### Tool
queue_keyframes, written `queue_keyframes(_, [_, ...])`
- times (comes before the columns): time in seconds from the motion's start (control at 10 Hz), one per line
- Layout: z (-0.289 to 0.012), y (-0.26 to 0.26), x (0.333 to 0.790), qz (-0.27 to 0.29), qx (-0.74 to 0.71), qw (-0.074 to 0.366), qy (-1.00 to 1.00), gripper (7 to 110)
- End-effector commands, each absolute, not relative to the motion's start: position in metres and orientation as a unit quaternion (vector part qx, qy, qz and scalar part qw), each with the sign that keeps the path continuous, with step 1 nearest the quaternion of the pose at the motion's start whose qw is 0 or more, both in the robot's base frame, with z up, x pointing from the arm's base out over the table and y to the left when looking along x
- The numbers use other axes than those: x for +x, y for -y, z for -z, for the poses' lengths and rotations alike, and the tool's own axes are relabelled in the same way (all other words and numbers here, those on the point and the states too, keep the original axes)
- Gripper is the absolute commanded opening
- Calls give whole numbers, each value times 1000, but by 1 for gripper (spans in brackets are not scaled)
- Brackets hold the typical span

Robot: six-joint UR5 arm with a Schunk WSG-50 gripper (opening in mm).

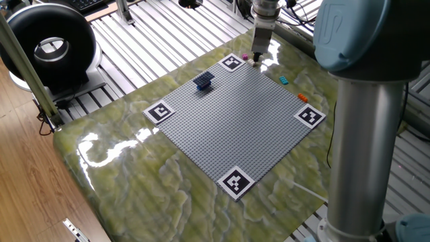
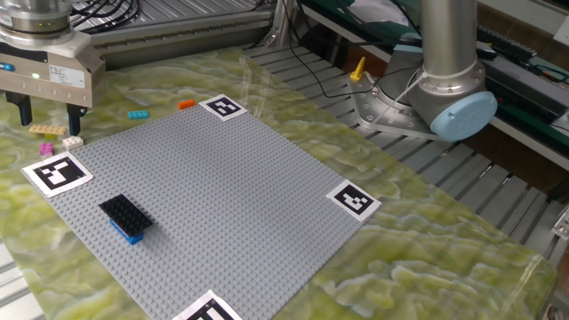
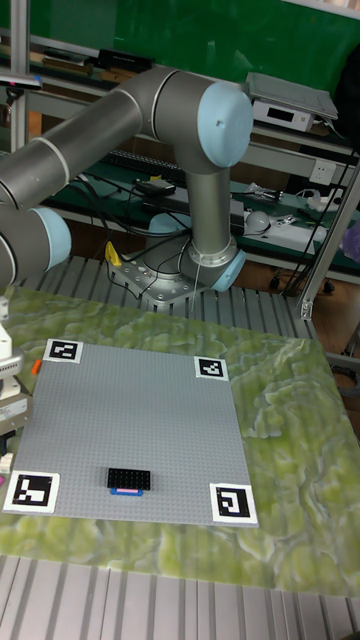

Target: Stack small Lego blocks one on top of the other

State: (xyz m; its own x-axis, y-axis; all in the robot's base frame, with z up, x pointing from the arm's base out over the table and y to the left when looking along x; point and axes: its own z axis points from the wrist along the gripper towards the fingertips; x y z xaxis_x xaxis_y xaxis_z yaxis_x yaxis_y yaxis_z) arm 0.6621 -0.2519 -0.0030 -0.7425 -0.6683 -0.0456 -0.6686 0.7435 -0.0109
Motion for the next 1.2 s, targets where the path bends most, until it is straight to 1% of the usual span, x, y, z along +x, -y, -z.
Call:
queue_keyframes(0.0, [3, 253, 666, -4, -358, 30, -933, 66])
queue_keyframes(0.8, [4, 252, 668, -1, -356, 28, -934, 66])
queue_keyframes(1.1, [-1, 258, 665, -5, -374, 21, -927, 66])
